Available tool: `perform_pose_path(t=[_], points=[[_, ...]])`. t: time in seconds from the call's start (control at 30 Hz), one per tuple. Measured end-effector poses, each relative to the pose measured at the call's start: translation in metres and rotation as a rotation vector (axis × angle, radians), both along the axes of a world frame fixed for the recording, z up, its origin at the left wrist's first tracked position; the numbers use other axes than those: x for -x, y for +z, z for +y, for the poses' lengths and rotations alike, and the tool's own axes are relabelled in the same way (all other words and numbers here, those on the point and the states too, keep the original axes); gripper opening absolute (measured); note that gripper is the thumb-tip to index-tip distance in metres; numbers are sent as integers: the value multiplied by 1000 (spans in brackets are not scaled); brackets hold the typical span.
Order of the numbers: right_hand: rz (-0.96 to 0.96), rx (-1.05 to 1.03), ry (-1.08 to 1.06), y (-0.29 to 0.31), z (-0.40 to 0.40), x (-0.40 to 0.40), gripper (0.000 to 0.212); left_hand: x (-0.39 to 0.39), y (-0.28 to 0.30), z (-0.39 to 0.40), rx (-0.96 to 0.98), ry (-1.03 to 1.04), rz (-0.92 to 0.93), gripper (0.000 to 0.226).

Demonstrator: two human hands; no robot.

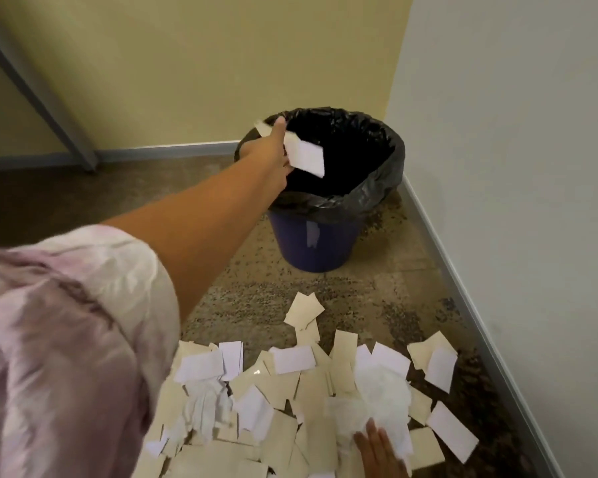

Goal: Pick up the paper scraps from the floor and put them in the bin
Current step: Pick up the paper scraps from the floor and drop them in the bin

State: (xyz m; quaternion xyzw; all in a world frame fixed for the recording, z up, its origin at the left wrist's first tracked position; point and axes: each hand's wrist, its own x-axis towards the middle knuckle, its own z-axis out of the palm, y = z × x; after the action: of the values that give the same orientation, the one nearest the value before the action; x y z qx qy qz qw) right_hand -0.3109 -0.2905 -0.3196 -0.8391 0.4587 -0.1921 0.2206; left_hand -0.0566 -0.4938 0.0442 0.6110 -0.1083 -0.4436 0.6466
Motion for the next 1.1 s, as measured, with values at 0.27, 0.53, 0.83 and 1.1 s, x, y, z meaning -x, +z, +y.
perform_pose_path(t=[0.27,0.53,0.83,1.1], points=[[725,-509,53,57,50,22,119,-6,-40,64,-39,26,-208,56],[887,-304,108,93,62,16,104,-2,-160,233,-472,-327,-484,29],[441,-594,-454,79,101,35,46,-26,-270,373,-1133,-669,-753,60],[180,-957,-477,71,94,7,24,2,-266,371,-1007,-386,-544,69]])
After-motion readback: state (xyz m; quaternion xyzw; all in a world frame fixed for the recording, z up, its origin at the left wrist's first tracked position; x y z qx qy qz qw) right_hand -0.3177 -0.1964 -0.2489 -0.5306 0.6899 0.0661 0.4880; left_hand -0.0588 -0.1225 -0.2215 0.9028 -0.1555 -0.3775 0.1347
